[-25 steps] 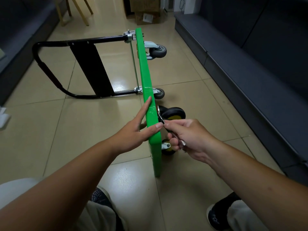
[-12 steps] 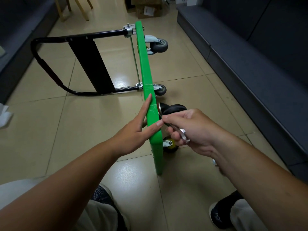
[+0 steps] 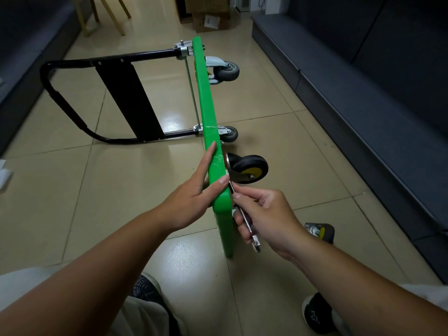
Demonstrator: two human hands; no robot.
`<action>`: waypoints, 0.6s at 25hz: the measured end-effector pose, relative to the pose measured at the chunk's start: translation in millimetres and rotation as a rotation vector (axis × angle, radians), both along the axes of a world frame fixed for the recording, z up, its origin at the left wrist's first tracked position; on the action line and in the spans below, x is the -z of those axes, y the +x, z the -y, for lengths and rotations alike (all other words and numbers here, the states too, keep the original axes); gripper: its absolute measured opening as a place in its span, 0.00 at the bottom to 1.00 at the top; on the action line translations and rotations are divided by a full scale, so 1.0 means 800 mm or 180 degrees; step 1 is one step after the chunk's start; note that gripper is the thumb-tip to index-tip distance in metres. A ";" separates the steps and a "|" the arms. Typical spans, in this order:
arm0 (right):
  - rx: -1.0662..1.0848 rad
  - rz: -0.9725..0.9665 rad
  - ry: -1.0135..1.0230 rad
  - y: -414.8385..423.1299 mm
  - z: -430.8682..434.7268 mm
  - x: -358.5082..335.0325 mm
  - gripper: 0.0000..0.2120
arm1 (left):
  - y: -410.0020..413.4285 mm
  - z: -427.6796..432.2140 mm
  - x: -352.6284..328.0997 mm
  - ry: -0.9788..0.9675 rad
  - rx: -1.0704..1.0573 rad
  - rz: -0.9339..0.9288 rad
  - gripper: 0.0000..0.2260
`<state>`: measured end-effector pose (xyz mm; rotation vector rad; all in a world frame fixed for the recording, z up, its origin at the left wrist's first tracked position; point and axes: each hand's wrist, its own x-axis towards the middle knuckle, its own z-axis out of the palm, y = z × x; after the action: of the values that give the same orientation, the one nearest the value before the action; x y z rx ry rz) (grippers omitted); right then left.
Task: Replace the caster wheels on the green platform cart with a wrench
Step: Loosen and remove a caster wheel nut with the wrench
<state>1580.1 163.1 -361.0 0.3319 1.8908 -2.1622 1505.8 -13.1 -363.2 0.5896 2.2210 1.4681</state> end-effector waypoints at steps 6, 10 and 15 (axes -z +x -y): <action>-0.0190 -0.0535 0.0682 -0.002 -0.013 0.030 0.17 | 0.003 -0.001 -0.004 -0.0047 -0.0077 0.0046 0.32; -0.0295 -0.1154 0.1637 -0.016 -0.025 0.070 0.21 | 0.003 -0.001 -0.006 -0.0048 -0.0079 0.0066 0.31; -0.0433 -0.1465 0.2385 -0.026 -0.040 0.089 0.22 | 0.002 -0.003 -0.006 0.0027 -0.0059 0.0086 0.33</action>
<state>1559.2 195.2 -431.9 -0.1910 2.8397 -1.4414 1507.2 -10.8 -358.3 0.5502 2.2061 1.4867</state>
